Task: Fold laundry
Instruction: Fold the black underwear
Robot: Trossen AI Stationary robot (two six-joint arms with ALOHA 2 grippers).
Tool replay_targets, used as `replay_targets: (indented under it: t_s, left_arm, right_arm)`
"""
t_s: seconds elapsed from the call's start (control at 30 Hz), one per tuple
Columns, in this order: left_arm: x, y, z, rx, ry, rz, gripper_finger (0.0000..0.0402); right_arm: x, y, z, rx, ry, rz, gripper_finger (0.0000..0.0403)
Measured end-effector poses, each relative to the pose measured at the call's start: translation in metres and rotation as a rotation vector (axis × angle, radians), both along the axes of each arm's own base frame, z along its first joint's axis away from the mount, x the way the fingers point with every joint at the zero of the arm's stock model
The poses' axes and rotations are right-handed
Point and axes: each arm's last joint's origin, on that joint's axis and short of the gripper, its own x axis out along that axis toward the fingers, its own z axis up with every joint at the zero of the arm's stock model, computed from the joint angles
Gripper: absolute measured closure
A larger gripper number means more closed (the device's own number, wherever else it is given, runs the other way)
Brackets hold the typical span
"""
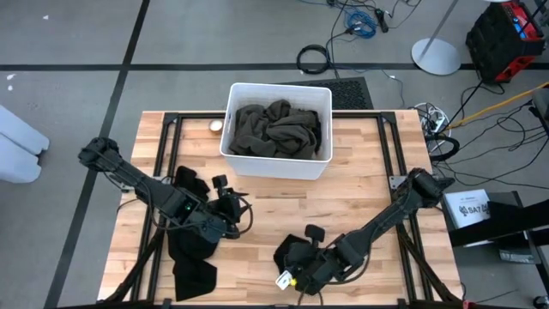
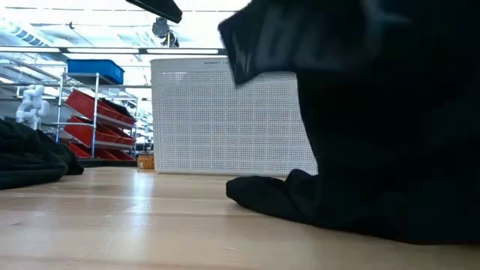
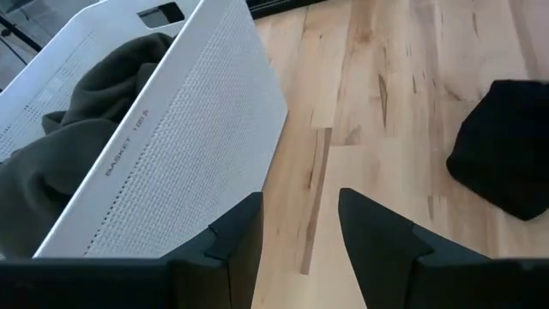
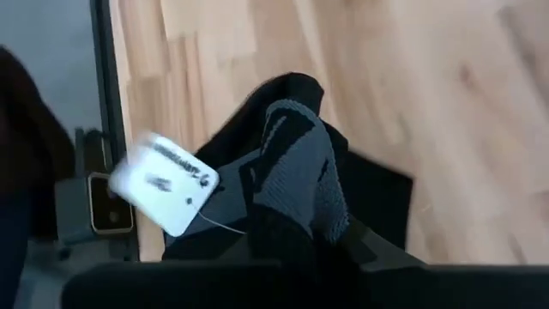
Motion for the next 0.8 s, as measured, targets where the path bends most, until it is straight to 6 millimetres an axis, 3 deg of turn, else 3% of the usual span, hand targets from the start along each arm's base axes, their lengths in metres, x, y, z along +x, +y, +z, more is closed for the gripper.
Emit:
replay_targets:
  t_s: [0.23,0.47,0.6,0.8]
  left_arm:
    - [0.000,0.000,0.000,-0.004,-0.006,0.000,0.0238]
    - [0.000,-0.001,-0.001,-0.005,-0.004,-0.006,0.0238]
    - [0.000,-0.002,-0.001,-0.006,-0.002,-0.010,0.0238]
    - [0.000,-0.001,-0.001,-0.007,-0.002,-0.010,0.0238]
  right_arm:
    - [0.019,-0.011,-0.038,-0.015,0.133,-0.024,0.0358]
    - [0.030,-0.024,-0.075,-0.193,0.255,0.049,0.0283]
    - [0.031,-0.026,-0.085,-0.212,0.296,0.071,0.0237]
    - [0.029,-0.027,-0.081,-0.207,0.301,0.071,0.0191]
